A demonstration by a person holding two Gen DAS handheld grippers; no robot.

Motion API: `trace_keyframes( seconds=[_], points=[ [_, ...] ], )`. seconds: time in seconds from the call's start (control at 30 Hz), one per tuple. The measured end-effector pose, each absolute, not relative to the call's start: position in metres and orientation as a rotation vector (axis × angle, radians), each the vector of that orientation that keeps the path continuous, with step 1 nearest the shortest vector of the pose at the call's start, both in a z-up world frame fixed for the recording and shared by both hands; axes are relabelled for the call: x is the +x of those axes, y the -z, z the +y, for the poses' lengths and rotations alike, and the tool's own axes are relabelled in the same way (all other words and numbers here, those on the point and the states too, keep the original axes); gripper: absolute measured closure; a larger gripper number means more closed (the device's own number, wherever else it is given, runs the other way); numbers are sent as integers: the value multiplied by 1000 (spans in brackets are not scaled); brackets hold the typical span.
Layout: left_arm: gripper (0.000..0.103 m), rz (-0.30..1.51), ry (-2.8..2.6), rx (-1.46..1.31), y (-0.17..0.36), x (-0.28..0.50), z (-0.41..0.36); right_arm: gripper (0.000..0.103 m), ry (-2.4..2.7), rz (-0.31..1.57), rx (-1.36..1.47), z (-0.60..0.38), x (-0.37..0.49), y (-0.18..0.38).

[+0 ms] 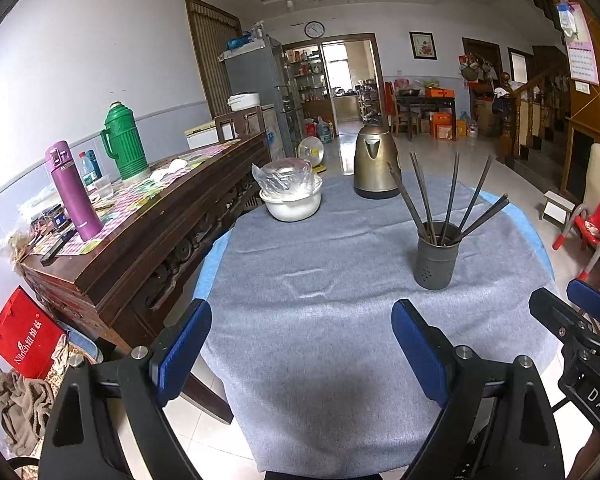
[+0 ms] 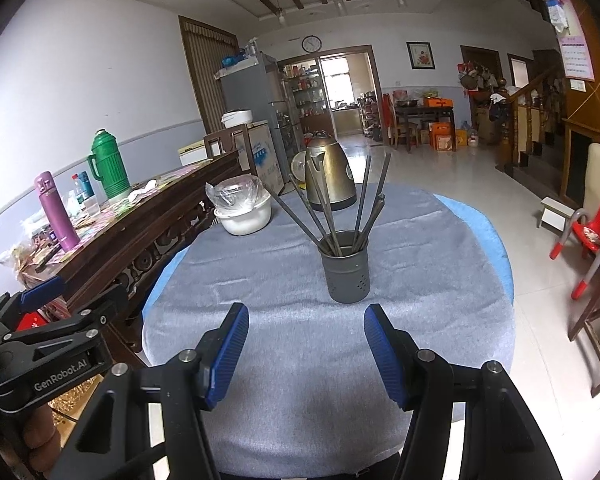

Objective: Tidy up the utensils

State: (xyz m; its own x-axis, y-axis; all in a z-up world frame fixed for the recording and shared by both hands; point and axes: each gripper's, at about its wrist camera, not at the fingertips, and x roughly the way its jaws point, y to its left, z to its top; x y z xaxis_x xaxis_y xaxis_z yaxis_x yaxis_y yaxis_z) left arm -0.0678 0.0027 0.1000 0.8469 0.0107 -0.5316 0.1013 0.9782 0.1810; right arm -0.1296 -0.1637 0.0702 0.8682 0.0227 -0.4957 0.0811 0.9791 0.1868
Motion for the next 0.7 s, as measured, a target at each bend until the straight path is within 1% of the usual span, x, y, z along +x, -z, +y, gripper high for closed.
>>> trace_keyframes(
  seconds=[0.7],
  points=[
    [11, 560, 61, 211, -99, -70, 1, 39, 61, 504, 228, -174, -134, -74]
  ],
)
